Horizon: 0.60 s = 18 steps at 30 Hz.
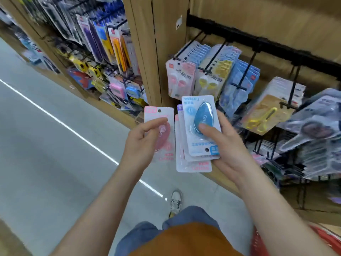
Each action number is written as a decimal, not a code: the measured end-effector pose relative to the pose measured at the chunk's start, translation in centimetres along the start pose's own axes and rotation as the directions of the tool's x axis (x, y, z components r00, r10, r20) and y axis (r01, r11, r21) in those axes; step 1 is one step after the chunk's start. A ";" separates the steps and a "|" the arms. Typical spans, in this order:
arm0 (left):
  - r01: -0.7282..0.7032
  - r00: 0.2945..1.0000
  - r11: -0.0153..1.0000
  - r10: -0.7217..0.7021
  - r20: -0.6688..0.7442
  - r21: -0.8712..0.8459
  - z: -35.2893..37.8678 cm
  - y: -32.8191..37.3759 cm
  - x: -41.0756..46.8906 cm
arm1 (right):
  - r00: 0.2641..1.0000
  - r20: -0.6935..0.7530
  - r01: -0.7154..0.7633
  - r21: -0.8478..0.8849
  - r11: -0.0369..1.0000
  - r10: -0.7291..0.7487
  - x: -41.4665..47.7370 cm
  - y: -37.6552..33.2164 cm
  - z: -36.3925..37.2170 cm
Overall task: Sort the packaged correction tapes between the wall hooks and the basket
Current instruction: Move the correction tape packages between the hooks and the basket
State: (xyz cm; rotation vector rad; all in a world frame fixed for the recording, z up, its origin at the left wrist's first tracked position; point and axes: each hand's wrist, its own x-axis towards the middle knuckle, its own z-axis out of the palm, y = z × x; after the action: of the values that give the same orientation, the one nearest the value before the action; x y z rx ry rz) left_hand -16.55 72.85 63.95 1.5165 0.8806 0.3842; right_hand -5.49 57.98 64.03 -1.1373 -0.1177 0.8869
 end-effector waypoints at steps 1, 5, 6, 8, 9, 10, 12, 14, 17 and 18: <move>-0.004 1.000 0.999 0.004 0.002 -0.045 0.2 0.8 0.7 | 1.000 0.008 0.007 -0.013 1.000 -0.007 0.7 -0.5 0.4; -0.082 0.997 0.986 0.082 -0.002 -0.145 -0.1 3.1 2.9 | 0.999 0.015 0.046 -0.058 0.997 -0.046 2.8 -2.3 2.0; -0.095 0.995 0.983 0.096 0.001 -0.156 -0.4 3.3 3.6 | 0.998 0.017 0.069 -0.063 0.996 -0.068 3.1 -2.7 2.4; -0.095 0.995 0.977 0.101 0.026 -0.190 -1.2 3.9 4.9 | 0.994 0.020 0.112 -0.063 0.992 -0.111 3.9 -3.6 3.0; -0.095 0.994 0.975 0.104 0.037 -0.202 -1.6 4.2 5.6 | 0.991 0.022 0.130 -0.063 0.989 -0.129 4.2 -4.1 3.3; -0.098 0.993 0.973 0.110 0.044 -0.210 -1.9 4.6 6.3 | 0.988 0.027 0.153 -0.078 0.985 -0.152 4.5 -4.5 3.6; -0.120 0.990 0.967 0.134 0.049 -0.225 -2.5 5.6 7.7 | 0.974 0.038 0.228 -0.193 0.954 -0.225 5.3 -5.2 4.3; -0.162 0.982 0.958 0.179 0.054 -0.238 -3.0 7.0 9.0 | 0.953 0.037 0.296 -0.337 0.894 -0.302 6.0 -5.8 5.1; -0.244 0.960 0.937 0.270 0.075 -0.249 -4.0 9.5 11.1 | 0.932 0.000 0.322 -0.452 0.832 -0.362 7.0 -6.9 6.5; -0.272 0.949 0.926 0.303 0.085 -0.263 -4.3 10.4 11.9 | 0.923 -0.011 0.329 -0.495 0.805 -0.384 7.5 -7.3 7.0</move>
State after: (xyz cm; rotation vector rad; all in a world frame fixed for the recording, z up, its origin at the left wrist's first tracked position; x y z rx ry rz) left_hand -8.71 85.08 71.54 1.4198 0.4891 0.5860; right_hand -0.02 67.19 70.67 -1.5683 -0.4721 0.4563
